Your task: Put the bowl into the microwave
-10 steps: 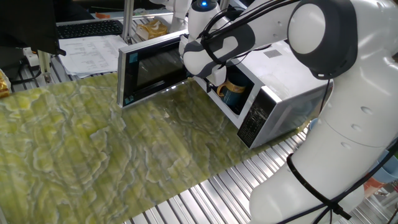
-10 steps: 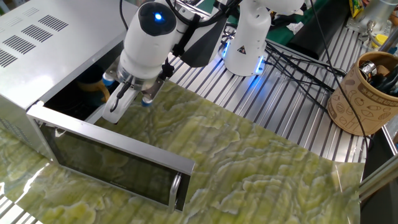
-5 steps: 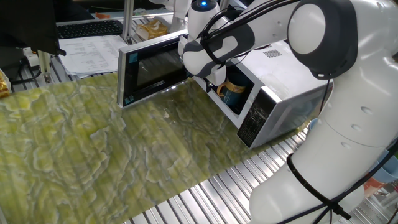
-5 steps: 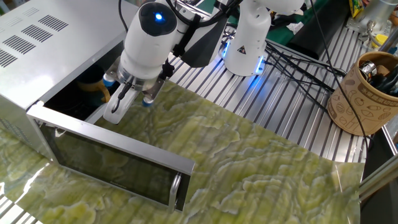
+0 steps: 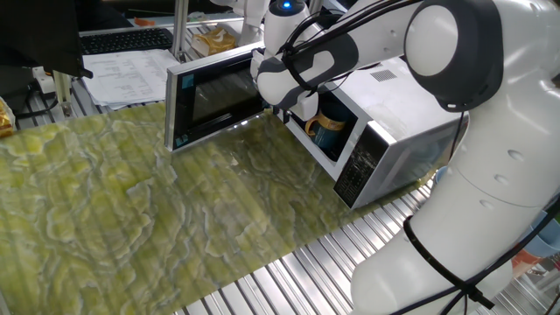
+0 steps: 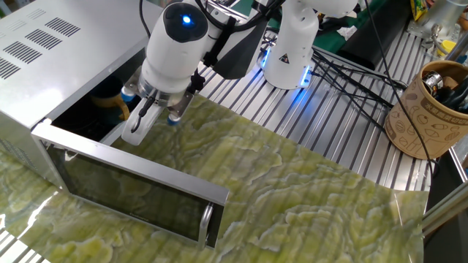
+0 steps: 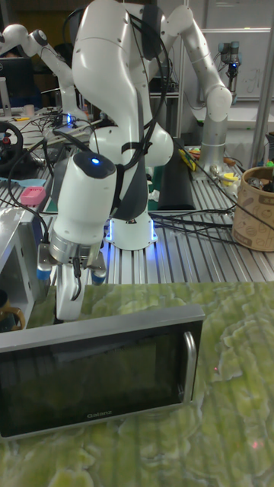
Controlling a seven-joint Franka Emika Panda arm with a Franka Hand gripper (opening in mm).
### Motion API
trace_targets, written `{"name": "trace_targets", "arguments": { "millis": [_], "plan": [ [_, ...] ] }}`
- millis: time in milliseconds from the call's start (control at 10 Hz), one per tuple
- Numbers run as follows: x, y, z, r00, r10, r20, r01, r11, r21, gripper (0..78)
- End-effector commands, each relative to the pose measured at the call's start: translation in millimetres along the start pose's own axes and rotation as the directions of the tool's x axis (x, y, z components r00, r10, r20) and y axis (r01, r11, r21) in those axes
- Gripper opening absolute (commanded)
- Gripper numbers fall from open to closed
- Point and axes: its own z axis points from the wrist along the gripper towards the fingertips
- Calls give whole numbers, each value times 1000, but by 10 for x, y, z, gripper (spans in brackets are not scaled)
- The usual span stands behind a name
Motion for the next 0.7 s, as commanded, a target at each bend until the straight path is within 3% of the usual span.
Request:
{"name": "trace_targets", "arguments": {
  "millis": [100, 500, 600, 700],
  "plan": [
    [-1, 9, -7, 1000, -6, 0, 6, 1000, -2, 11],
    [-1, 9, -7, 1000, -6, 0, 6, 1000, -2, 11],
    [5, 57, 13, 994, 20, 107, -24, 999, 42, 11],
    [6, 57, 27, 993, 19, 113, -24, 999, 43, 11]
  ]
}}
